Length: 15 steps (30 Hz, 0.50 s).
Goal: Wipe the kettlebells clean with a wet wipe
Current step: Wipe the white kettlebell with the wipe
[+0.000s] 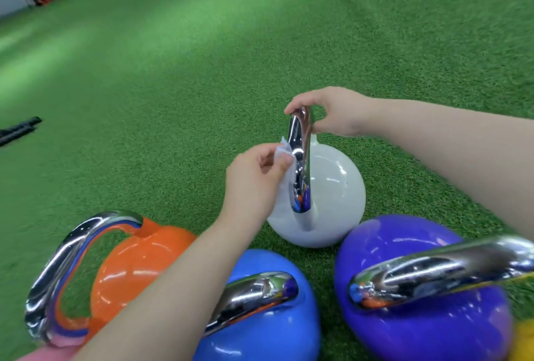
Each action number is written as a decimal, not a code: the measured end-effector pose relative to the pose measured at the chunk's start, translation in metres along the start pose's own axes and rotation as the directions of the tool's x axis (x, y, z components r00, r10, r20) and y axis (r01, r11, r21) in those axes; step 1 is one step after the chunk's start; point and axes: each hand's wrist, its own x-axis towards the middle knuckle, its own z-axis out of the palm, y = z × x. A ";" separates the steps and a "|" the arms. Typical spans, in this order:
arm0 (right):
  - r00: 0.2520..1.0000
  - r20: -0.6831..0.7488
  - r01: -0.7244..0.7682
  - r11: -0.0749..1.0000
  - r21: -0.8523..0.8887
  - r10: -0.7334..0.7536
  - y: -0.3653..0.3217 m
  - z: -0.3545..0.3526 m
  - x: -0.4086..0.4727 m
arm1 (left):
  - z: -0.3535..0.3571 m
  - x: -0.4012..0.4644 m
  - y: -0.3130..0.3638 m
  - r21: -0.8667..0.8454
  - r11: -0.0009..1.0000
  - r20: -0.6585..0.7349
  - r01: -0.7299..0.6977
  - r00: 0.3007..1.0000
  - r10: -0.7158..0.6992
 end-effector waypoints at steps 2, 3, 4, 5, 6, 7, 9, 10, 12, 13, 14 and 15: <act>0.999 0.047 0.011 0.999 -0.047 -0.009 0.002 -0.004 -0.001 | 0.012 -0.006 0.003 0.153 0.988 0.026 -0.024 0.999 0.021; 0.998 0.055 0.016 0.997 -0.072 -0.013 0.002 -0.005 -0.001 | 0.020 -0.009 0.006 0.257 0.966 0.027 -0.032 0.999 0.026; 0.998 0.058 0.023 0.995 -0.094 -0.018 0.002 -0.006 0.001 | 0.028 -0.009 0.007 0.311 0.950 0.011 -0.008 1.000 0.004; 0.998 0.061 0.030 0.993 -0.113 -0.024 0.002 -0.006 0.002 | 0.034 -0.009 0.009 0.319 0.947 0.006 0.041 0.999 -0.045; 0.998 0.063 0.037 0.991 -0.131 -0.029 0.002 -0.006 0.004 | 0.039 -0.007 0.012 0.298 0.950 0.006 0.093 0.995 -0.100; 0.997 0.064 0.045 0.988 -0.147 -0.036 0.003 -0.005 0.005 | 0.043 -0.004 0.014 0.283 0.950 0.011 0.135 0.990 -0.144; 0.996 0.067 0.078 0.981 -0.176 -0.067 0.004 -0.004 0.006 | 0.045 0.005 0.012 0.307 0.942 0.019 0.137 0.988 -0.150; 0.994 0.068 0.098 0.978 -0.186 -0.087 0.003 -0.003 0.006 | 0.044 0.008 0.010 0.328 0.937 0.042 0.121 0.989 -0.142; 0.990 0.062 0.134 0.969 -0.206 -0.124 0.002 0.000 0.006 | 0.037 0.014 0.005 0.358 0.930 0.099 0.082 0.987 -0.125; 0.989 0.051 0.149 0.964 -0.220 -0.141 0.001 0.000 0.006 | 0.031 0.017 0.001 0.369 0.928 0.127 0.057 0.986 -0.111; 0.987 0.038 0.162 0.958 -0.237 -0.157 0.000 0.001 0.007 | 0.023 0.019 -0.003 0.384 0.923 0.153 0.030 0.984 -0.095; 0.985 0.026 0.172 0.952 -0.253 -0.171 -0.001 0.001 0.008 | 0.013 0.022 -0.007 0.404 0.915 0.189 -0.005 0.979 -0.078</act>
